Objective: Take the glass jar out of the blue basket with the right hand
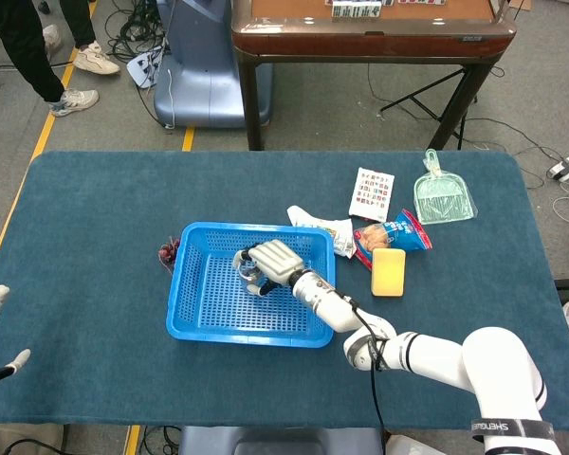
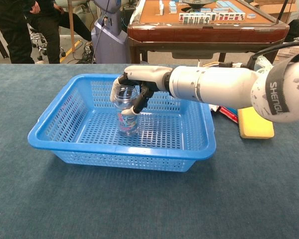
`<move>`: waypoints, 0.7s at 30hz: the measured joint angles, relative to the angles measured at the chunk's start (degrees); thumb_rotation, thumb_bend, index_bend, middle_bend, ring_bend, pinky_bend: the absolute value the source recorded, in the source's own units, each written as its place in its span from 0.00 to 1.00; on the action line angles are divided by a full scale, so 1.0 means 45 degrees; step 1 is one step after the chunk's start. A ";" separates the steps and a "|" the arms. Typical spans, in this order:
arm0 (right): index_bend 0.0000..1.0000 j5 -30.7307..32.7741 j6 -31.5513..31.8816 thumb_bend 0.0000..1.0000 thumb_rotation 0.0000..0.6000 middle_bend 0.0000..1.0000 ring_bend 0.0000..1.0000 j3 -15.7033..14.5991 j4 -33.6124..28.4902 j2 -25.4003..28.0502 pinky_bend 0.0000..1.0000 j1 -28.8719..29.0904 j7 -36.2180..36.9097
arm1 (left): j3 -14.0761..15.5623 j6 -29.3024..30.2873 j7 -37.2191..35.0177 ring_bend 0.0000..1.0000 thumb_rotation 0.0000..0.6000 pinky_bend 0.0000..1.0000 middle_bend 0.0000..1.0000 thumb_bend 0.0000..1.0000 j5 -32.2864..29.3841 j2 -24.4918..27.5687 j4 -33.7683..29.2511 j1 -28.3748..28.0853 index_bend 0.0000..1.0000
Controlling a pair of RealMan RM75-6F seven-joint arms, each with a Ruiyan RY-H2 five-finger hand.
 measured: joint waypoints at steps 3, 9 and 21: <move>0.40 -0.0109 0.0128 0.39 1.00 0.37 0.31 0.0054 -0.0153 0.0105 0.59 -0.0054 0.0218 | -0.0020 -0.0028 -0.0003 0.15 1.00 0.18 0.14 0.15 -0.0046 -0.0001 0.0024 0.0000 0.13; 0.40 -0.0476 0.0533 0.39 1.00 0.37 0.31 0.0300 -0.1205 0.0925 0.60 -0.0301 0.0801 | -0.0056 -0.0020 -0.0025 0.15 1.00 0.18 0.14 0.15 -0.0033 -0.0001 0.0050 -0.0013 0.13; 0.40 -0.1202 0.1767 0.37 1.00 0.37 0.31 0.0554 -0.5499 0.5558 0.60 -0.2081 0.2034 | -0.0033 -0.0132 0.0114 0.15 1.00 0.18 0.14 0.15 0.0161 -0.0096 0.0020 -0.0136 0.13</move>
